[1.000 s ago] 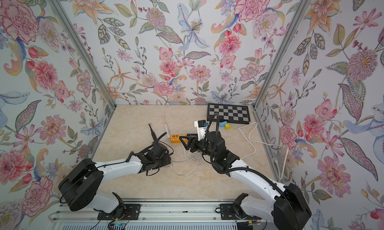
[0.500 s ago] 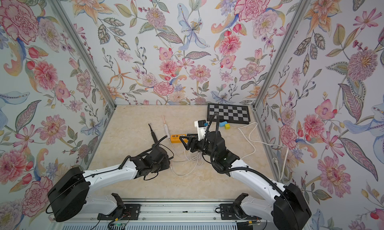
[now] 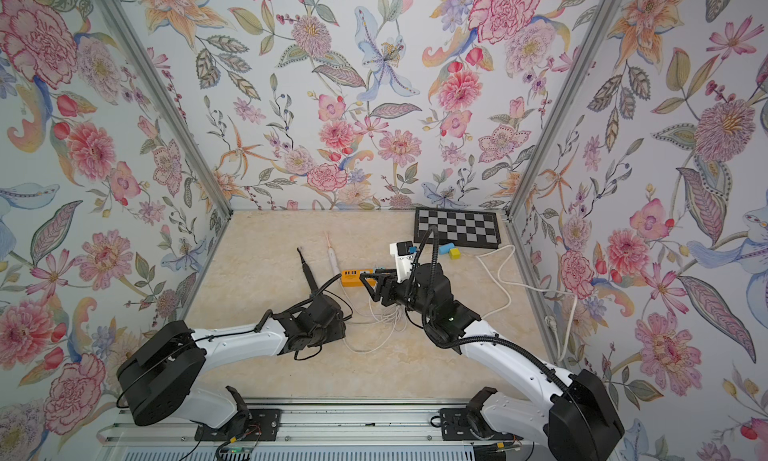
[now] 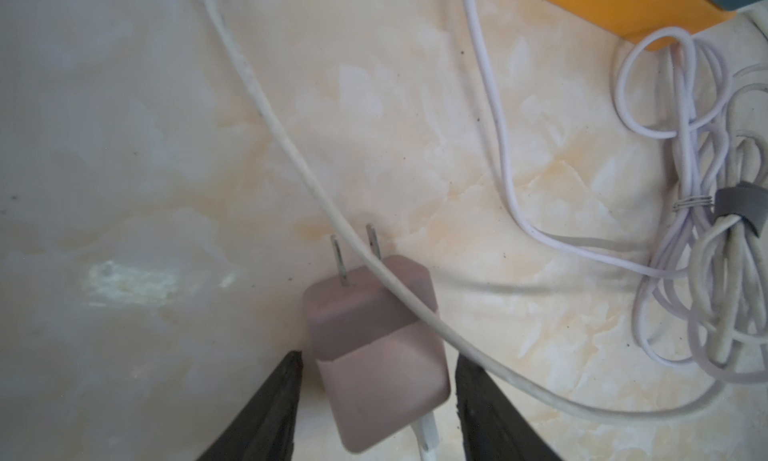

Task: Charge the electric toothbrush
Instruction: Pick up the plug from the center of the board.

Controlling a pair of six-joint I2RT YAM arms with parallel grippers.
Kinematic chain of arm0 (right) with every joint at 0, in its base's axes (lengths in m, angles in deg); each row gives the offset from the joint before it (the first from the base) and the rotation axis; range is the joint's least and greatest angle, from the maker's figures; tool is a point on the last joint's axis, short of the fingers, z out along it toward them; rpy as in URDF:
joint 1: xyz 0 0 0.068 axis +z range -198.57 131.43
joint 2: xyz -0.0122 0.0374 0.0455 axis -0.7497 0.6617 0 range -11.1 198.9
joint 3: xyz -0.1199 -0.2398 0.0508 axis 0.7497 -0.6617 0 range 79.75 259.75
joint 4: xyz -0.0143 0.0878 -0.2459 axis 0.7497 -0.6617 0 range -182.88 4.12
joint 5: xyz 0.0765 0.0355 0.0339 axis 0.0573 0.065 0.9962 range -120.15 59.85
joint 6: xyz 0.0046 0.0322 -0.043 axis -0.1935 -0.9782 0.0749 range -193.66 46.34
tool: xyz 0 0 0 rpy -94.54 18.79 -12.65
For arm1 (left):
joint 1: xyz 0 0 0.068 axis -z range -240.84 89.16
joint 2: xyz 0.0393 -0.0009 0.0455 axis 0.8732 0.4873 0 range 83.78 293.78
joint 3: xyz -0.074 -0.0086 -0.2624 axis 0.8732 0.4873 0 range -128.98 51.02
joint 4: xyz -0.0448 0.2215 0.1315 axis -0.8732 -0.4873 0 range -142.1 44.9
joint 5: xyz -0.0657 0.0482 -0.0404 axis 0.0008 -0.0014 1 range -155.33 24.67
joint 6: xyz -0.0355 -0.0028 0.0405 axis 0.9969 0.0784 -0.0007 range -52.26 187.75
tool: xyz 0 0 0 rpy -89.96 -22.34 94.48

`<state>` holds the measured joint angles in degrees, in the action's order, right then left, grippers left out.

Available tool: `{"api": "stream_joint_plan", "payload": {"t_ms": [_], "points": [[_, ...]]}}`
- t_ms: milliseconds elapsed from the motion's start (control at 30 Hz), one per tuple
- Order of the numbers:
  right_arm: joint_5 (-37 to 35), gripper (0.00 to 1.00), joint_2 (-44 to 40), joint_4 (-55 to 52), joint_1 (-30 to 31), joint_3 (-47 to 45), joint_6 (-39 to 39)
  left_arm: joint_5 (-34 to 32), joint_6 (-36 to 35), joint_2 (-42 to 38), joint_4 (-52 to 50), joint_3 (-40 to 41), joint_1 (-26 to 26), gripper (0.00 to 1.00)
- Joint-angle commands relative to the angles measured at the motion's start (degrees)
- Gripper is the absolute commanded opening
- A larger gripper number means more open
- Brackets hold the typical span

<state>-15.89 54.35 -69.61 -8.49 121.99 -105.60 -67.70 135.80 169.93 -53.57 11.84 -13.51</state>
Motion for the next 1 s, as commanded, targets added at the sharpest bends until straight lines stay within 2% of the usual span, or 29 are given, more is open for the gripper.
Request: {"api": "stream_joint_plan", "payload": {"t_ms": [0,100,167,333,467,567,700,800,867,967], "points": [[-0.76,0.66,-1.81,-0.65,-0.38,-0.45,-0.02,-3.37,-1.25,2.67,-2.21,-1.39,0.39,0.61],[-1.12,0.66,-2.34,-0.70,-0.43,-0.98,0.12,-4.89,-2.27,3.06,-3.19,-2.06,0.22,0.64],[-1.08,0.66,-2.43,-0.64,-0.40,-1.28,-0.01,-5.63,-3.17,4.69,-3.83,-2.39,-0.02,0.63],[-0.90,0.67,-2.61,-0.67,-0.44,-1.20,0.03,-2.72,-4.41,5.67,-3.45,-2.35,-1.36,0.39],[-1.08,0.66,-2.74,-0.80,-0.55,-0.97,0.07,-3.35,-6.50,2.10,-5.42,-2.63,-1.98,0.23],[-1.06,0.67,-2.74,-0.73,-0.62,-0.94,0.13,-6.17,-10.68,-2.24,-10.68,-4.17,-2.16,0.17],[-0.99,0.66,-2.20,-0.69,-0.63,-0.35,0.24,-5.59,-19.29,-6.37,-20.61,-8.74,-3.29,0.15],[-1.04,0.66,-1.69,-0.72,-0.66,0.25,0.47,-3.08,-24.35,-7.51,-28.52,-13.49,-4.50,0.11],[-1.03,0.66,-1.32,-0.72,-0.67,0.65,0.58,0.55,-25.51,-9.38,-29.59,-15.37,-6.10,0.11],[-1.07,0.66,-1.21,-0.11,-0.62,0.58,0.73,7.22,-21.50,-13.36,-25.10,-16.27,-10.86,0.06]]}}
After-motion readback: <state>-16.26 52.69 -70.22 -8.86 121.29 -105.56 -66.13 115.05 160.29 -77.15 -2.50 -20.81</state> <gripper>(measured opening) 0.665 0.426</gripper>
